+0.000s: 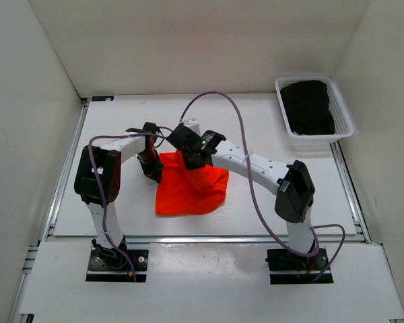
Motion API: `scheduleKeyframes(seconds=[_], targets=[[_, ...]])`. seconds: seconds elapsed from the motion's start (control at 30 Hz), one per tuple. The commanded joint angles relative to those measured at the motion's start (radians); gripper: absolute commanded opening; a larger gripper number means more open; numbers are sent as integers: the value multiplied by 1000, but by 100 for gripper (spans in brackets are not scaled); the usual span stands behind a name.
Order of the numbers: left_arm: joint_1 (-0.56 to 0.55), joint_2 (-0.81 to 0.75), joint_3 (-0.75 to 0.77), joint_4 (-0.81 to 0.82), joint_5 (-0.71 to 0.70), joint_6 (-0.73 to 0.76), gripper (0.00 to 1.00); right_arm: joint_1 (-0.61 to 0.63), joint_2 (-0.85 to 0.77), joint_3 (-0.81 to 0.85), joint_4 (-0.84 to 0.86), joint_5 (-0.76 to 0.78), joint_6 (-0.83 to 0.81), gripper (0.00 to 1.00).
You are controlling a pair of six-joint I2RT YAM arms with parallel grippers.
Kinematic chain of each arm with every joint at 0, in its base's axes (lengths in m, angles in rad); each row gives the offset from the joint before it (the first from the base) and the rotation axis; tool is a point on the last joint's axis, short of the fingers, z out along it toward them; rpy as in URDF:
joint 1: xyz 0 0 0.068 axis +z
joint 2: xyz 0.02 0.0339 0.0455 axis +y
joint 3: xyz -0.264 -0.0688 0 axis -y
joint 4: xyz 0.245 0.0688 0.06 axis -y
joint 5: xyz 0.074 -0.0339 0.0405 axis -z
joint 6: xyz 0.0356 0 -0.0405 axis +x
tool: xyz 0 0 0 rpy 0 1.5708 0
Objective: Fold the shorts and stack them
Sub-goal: Fold the shorts
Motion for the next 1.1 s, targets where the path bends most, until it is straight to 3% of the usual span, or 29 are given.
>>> scheduleKeyframes(seconds=[0.0, 0.27, 0.33, 0.37, 0.43, 0.47, 0.57, 0.67, 0.87, 0.97, 1.07], targets=[[-5, 26, -10, 52, 12, -4, 11, 31, 52, 104, -9, 64, 20, 0], [40, -44, -19, 15, 12, -4, 11, 106, 224, 237, -19, 133, 23, 0], [107, -101, -19, -36, -26, -19, 24, 106, 248, 248, 55, 69, -23, 9], [165, -162, -19, -72, -43, -19, 42, 95, 248, 228, 104, -86, -93, 31], [225, -233, 5, -108, -43, 1, 49, 95, 210, 155, 260, -219, -166, 76], [271, -249, 21, -123, -43, 13, 63, 95, 189, 127, 291, -241, -192, 100], [316, -269, 86, -166, -52, 56, 64, 86, 64, 11, 431, -344, -213, 100], [316, -280, 125, -177, -43, 101, 62, 62, -89, -167, 509, -330, -197, 100], [106, -289, 150, -186, -28, 167, 59, -55, -316, -498, 494, -273, -43, 85], [-14, -289, 130, -153, -10, 176, 60, -124, -393, -627, 474, -285, 26, 83], [-110, -241, 129, -133, 14, 164, 55, -185, -448, -693, 465, -299, 70, 82]])
